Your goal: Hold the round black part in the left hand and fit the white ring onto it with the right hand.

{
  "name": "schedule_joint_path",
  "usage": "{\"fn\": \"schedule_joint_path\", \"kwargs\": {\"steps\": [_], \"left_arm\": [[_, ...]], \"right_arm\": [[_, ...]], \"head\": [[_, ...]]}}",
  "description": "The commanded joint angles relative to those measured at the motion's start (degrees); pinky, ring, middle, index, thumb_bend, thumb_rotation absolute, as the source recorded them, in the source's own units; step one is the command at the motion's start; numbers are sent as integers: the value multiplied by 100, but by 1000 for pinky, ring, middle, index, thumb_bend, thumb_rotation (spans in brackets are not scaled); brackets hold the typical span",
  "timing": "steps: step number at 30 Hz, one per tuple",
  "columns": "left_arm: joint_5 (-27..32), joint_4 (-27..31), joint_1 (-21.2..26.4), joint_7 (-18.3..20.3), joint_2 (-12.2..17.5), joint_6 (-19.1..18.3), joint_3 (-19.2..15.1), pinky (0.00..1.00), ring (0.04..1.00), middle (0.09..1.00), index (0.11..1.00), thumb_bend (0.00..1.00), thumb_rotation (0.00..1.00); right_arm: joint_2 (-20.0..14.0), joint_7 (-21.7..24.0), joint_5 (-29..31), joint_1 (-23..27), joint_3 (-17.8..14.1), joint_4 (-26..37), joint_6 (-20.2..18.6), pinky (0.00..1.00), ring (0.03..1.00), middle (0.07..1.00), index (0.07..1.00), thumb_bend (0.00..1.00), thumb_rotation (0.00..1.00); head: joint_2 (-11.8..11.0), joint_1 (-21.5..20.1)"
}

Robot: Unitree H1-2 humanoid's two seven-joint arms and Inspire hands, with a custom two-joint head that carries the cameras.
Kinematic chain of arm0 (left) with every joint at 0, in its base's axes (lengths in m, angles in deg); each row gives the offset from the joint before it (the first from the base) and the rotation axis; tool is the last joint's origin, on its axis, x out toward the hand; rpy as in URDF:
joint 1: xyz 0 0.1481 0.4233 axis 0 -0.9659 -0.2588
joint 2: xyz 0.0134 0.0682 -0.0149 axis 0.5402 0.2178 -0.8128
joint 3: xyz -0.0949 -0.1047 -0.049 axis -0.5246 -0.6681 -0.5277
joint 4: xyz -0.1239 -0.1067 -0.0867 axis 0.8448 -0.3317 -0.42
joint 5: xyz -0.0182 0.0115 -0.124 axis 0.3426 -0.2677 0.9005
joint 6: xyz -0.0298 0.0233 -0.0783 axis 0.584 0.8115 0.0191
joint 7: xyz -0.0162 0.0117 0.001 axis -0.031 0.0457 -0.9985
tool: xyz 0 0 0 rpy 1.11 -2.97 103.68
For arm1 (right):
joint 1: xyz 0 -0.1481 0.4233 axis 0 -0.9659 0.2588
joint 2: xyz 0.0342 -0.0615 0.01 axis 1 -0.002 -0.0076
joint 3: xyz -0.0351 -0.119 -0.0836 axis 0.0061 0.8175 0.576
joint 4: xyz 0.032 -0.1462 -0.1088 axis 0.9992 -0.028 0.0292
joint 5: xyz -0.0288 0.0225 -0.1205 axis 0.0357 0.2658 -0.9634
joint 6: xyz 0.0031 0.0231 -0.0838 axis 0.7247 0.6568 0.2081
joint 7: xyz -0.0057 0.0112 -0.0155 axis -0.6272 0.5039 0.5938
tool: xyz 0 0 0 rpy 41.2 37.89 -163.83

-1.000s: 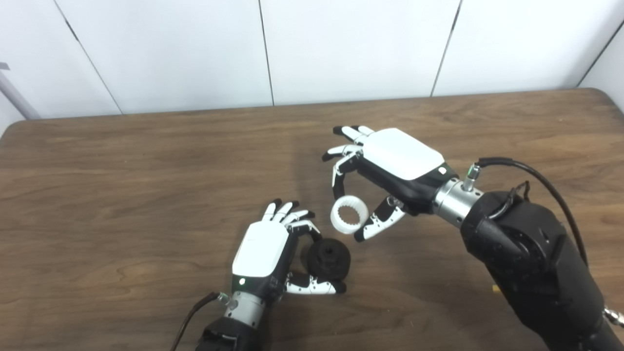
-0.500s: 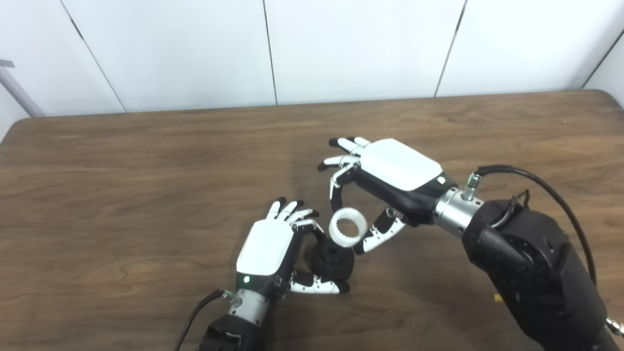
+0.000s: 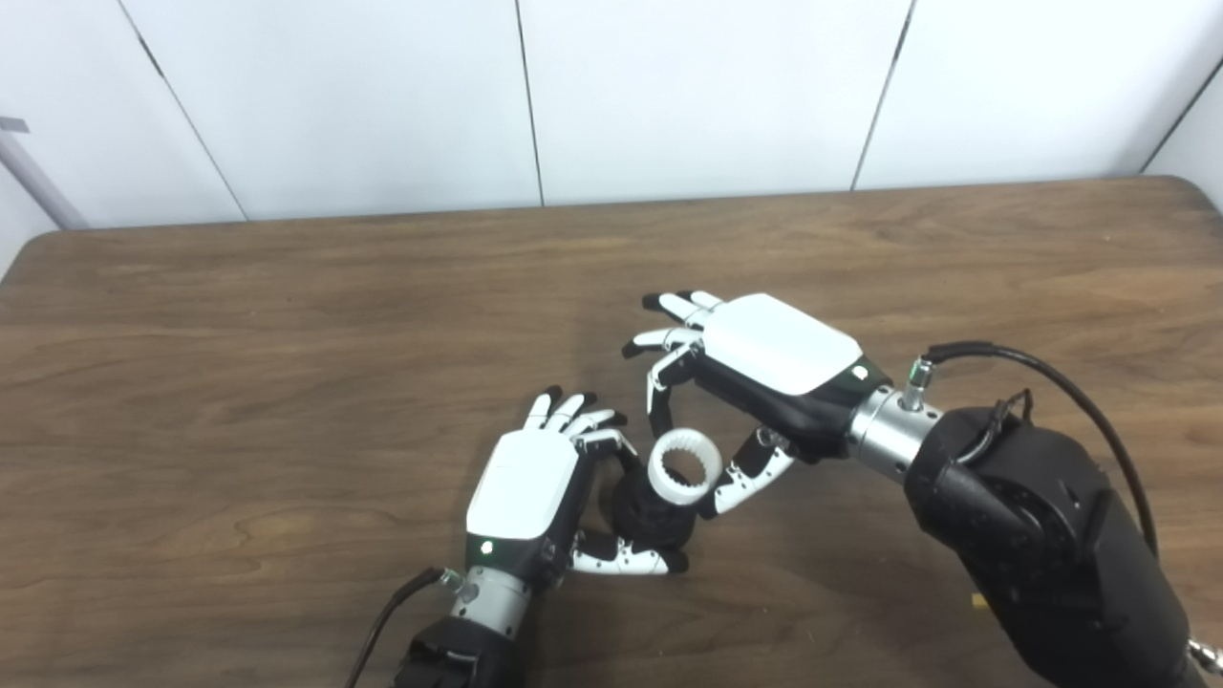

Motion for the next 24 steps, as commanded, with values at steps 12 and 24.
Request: {"fn": "schedule_joint_path", "kwargs": {"steps": [12,24], "left_arm": [[-115,111,55,74,-20,-76,32,1000,924,811,485,522,56],[-87,134,42,91,-24,-94,43,1000,921,810,485,522,54]], "right_arm": [[84,-26,-108,104,8,47,148,1000,1000,873,485,520,137],[237,-102,-218,160,45,-99,260,1000,1000,868,485,520,139]], "head": [[61,32],[63,62]]}}
